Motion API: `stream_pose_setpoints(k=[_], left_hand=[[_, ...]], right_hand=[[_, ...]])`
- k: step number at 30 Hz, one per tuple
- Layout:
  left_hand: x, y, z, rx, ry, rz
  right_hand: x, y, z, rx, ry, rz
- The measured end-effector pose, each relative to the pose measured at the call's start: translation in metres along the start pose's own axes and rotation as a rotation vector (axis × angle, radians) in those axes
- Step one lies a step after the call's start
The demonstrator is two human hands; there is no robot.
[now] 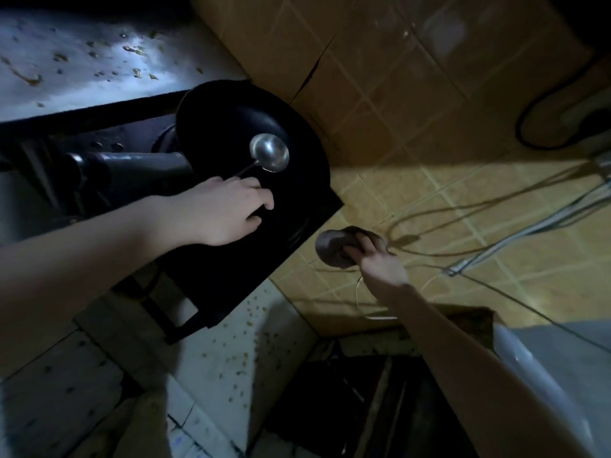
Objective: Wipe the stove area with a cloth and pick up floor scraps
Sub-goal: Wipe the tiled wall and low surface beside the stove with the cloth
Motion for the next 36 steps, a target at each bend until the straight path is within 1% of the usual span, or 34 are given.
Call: stream_pose_setpoints(k=[5,11,15,19,22,24,28,36], left_hand=[[-0.020,0.014,0.022,-0.029,-0.001,-0.059],[-0.054,0.023,0.052,-0.040,-0.005,-0.142],[-0.087,0.028,0.069,-0.037,-0.020,-0.211],[-0.122,0.032,0.084,0.000,-0.001,-0.266],[-0.149,0.030,0.098,0.020,-0.010,-0.310],[-0.166,0.029,0.103,0.044,-0.010,-0.328],[-0.199,0.025,0.100,0.112,-0.031,-0.309],[-0.284,0.010,0.089,0.120,-0.096,-0.364]], right_hand=[[-0.022,0.041,-0.017,-0.044,-0.116,0.007],[-0.056,0.079,-0.018,-0.147,-0.269,0.043],[-0.080,0.089,-0.022,-0.142,-0.361,0.063],[-0.112,0.103,-0.018,-0.218,-0.562,0.093],[-0.138,0.112,-0.020,-0.264,-0.662,0.083],[-0.156,0.117,-0.023,-0.257,-0.687,0.067],[-0.193,0.120,-0.030,-0.240,-0.695,0.001],[-0.270,0.121,-0.051,-0.303,-0.770,-0.061]])
Point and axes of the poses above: each hand's wrist, its own y-axis away from the middle knuckle, its own x-axis out of the back of the hand, z = x × y, the point moved 10 cm from there along -y, towards the middle knuckle, and after that the axes turned 6 degrees about x, right-handed, at the moved point
